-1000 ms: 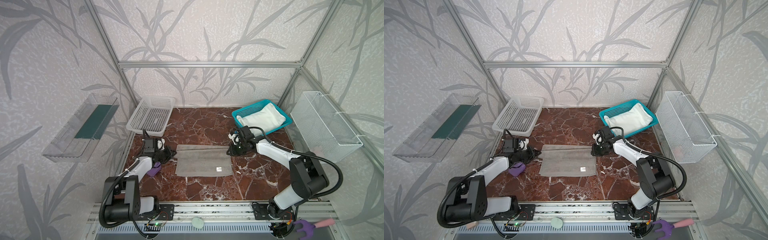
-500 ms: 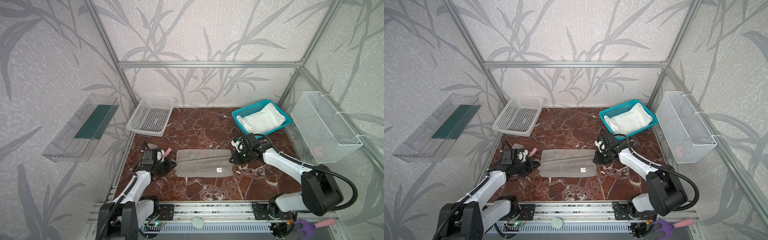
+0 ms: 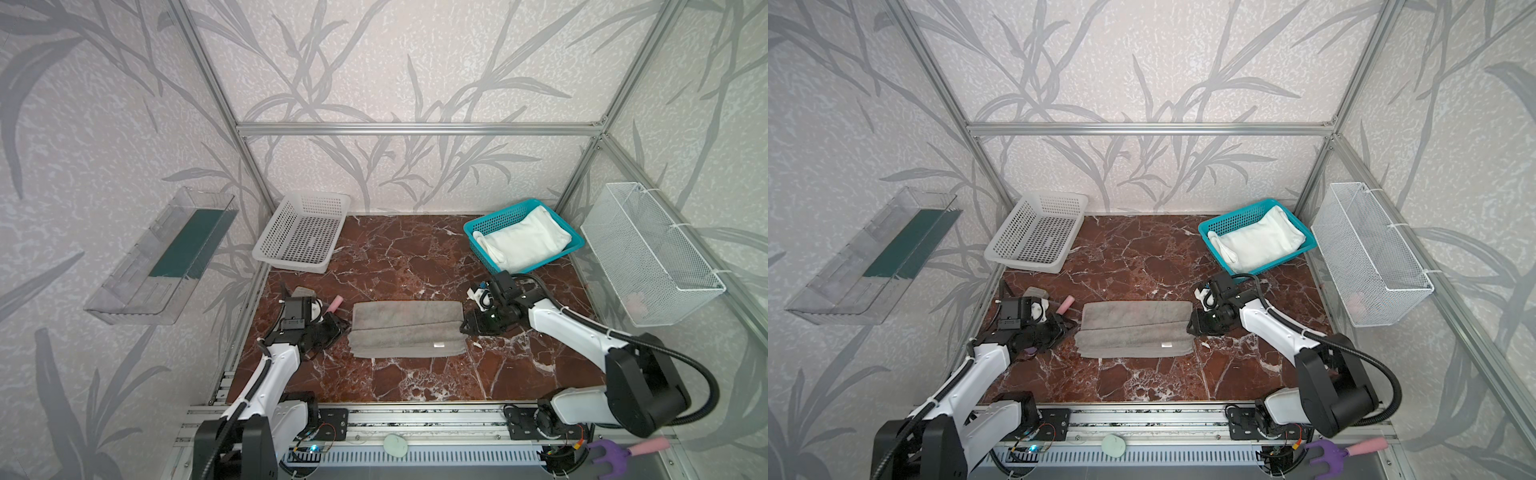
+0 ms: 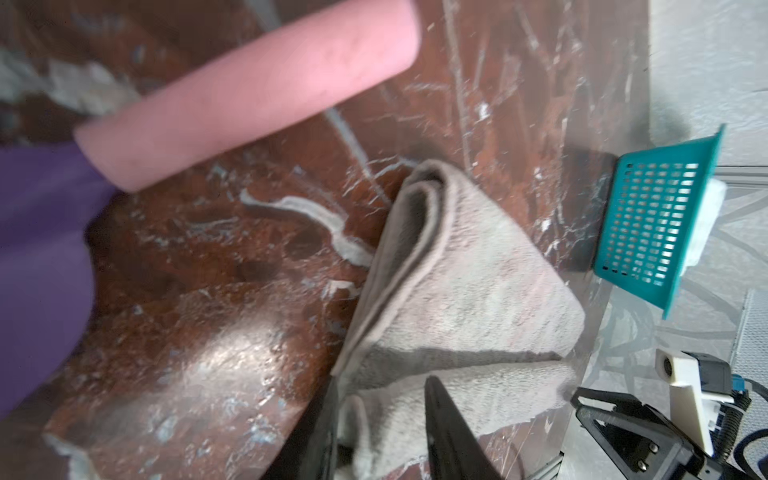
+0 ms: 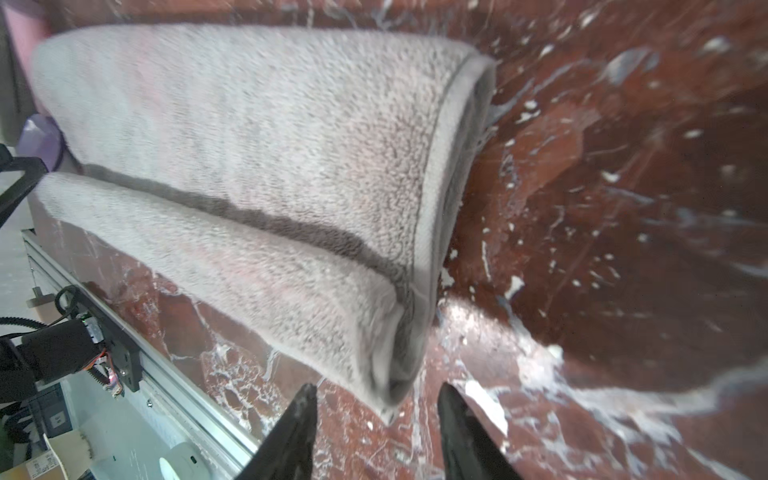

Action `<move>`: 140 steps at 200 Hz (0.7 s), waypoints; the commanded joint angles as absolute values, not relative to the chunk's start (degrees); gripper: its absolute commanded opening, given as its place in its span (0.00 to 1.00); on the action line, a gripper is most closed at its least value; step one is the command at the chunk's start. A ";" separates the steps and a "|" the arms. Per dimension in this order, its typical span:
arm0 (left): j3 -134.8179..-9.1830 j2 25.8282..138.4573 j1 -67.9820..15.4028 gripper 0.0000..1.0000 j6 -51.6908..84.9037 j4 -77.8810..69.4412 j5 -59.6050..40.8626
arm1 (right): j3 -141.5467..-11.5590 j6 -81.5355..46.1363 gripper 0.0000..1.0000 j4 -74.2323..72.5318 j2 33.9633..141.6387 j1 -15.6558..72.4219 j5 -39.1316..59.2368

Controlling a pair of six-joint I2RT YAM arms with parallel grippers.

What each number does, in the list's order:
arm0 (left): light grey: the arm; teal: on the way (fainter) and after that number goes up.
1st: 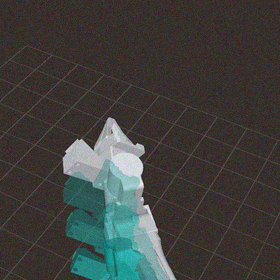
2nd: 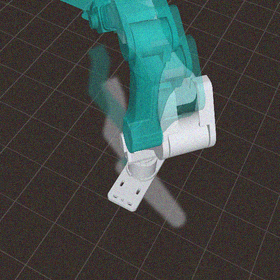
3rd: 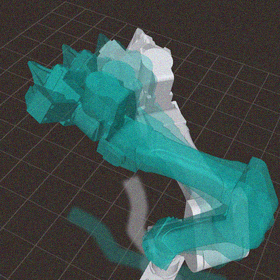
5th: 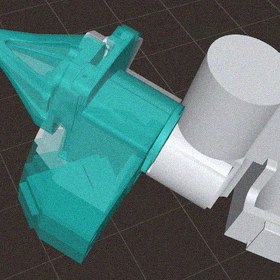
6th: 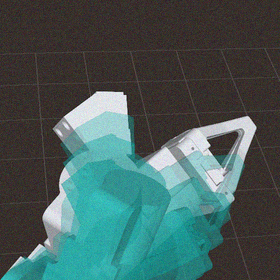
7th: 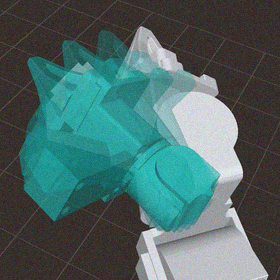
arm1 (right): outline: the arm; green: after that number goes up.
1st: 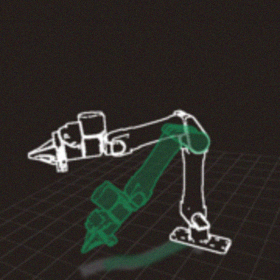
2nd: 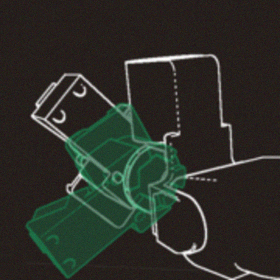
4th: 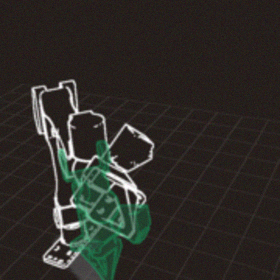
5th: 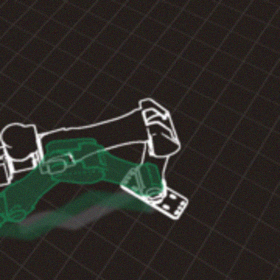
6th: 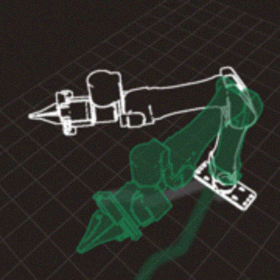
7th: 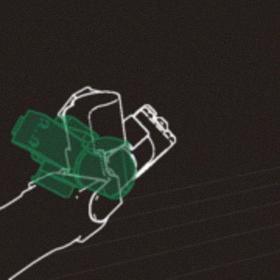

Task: Fold and stack the towels

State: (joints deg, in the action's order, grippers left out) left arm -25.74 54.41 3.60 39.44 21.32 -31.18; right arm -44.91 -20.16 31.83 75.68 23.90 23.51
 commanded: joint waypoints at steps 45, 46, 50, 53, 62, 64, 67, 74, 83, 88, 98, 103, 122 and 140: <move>-36.08 60.40 -7.55 0.34 32.92 25.36 -19.72 | -52.37 -22.26 0.54 28.93 76.45 25.55 19.13; -36.28 60.79 -7.91 0.34 32.89 25.34 -19.57 | -52.64 -22.21 0.54 28.88 76.94 25.65 19.06; -36.95 62.48 -9.32 0.34 32.70 25.01 -19.02 | -53.81 -22.00 0.54 28.61 78.87 26.22 18.87; -37.42 63.76 -10.15 0.34 32.67 24.63 -18.83 | -54.85 -21.79 0.54 28.57 80.36 26.61 18.86; -38.85 67.37 -12.37 0.34 32.75 23.44 -19.08 | -58.18 -21.08 0.54 29.19 84.81 27.76 19.39; -39.20 68.28 -12.83 0.34 32.77 23.20 -19.25 | -58.95 -20.78 0.54 29.29 85.87 28.05 19.55; -39.85 69.86 -13.34 0.34 32.78 23.09 -19.39 | -60.03 -20.51 0.53 29.50 87.34 28.32 19.76; -41.39 72.07 -15.06 0.33 32.72 22.47 -19.26 | -62.17 -19.98 0.53 29.75 90.43 29.37 19.70; -43.38 75.83 -17.36 0.25 31.84 21.92 -18.76 | -63.97 -19.19 0.49 29.55 94.10 30.74 19.86; -44.63 77.69 -18.66 0.22 31.31 22.13 -18.36 | -64.77 -18.79 0.45 29.47 95.72 31.30 20.32; -47.01 81.24 -20.90 0.21 30.39 23.25 -17.63 | -66.22 -18.16 0.39 30.43 99.95 32.08 21.54; -47.96 82.85 -22.01 0.21 29.97 23.69 -17.04 | -66.72 -17.88 0.37 31.10 101.35 32.33 22.01; -49.89 87.08 -24.51 0.24 28.94 26.18 -15.61 | -66.94 -17.19 0.35 33.23 102.64 34.05 22.30; -48.75 86.90 -26.16 0.26 28.72 27.92 -13.99 | -64.86 -17.03 0.35 33.76 100.13 35.46 22.71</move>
State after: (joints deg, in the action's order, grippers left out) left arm -48.93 86.76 -24.38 30.57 22.96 -17.76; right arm -65.80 -18.50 30.48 103.18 34.00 21.10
